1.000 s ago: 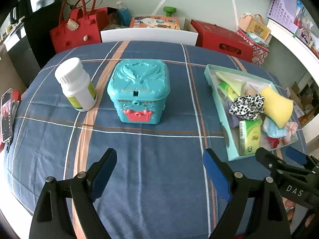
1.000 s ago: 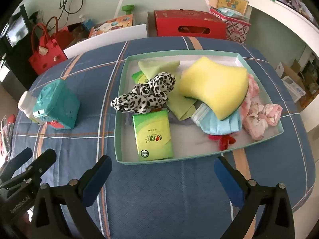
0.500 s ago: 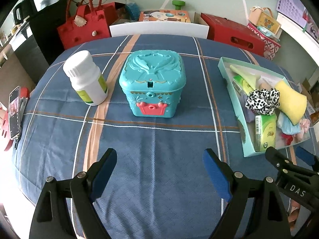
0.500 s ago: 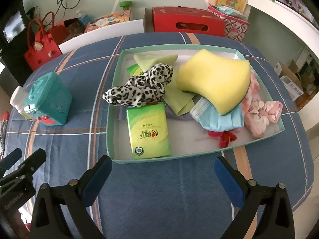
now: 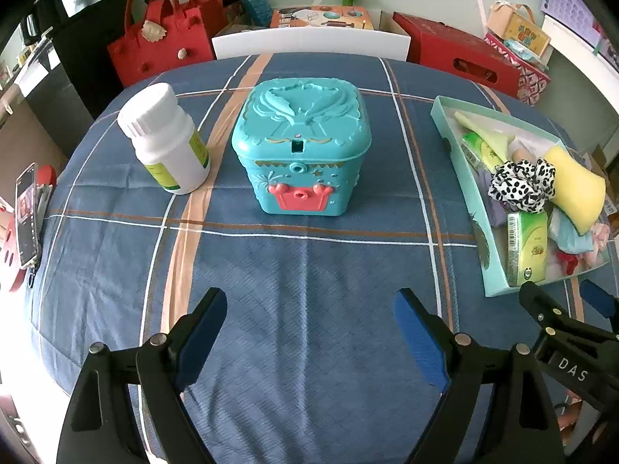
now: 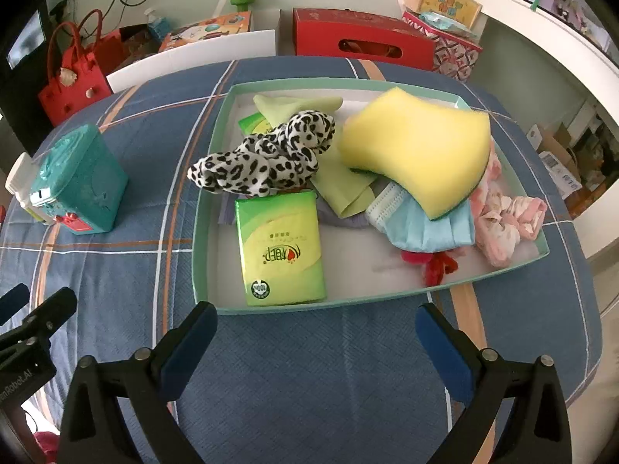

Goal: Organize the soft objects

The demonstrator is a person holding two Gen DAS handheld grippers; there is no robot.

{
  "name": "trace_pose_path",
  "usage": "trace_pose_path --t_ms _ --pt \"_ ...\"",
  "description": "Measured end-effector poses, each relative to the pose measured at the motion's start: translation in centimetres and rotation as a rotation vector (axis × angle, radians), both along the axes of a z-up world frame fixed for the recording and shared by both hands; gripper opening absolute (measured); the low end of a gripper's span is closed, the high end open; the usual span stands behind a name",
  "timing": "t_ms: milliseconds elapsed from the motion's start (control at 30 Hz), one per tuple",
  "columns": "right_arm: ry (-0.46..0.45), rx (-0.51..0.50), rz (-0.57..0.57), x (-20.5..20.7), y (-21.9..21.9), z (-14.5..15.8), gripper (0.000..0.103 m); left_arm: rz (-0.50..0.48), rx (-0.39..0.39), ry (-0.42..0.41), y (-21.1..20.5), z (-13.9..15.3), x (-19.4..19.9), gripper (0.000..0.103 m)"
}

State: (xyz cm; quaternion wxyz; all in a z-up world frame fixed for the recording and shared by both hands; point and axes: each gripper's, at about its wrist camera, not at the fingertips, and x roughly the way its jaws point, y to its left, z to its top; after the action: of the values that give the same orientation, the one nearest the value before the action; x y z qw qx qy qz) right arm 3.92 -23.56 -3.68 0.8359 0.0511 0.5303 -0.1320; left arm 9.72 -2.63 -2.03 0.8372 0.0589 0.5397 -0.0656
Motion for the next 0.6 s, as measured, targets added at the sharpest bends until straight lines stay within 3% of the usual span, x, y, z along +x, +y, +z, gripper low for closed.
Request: trace_pose_path --t_ms 600 --pt "-0.005 -0.01 -0.003 -0.08 0.18 0.1 0.103 -0.005 0.07 0.005 -0.31 -0.53 0.2 0.088"
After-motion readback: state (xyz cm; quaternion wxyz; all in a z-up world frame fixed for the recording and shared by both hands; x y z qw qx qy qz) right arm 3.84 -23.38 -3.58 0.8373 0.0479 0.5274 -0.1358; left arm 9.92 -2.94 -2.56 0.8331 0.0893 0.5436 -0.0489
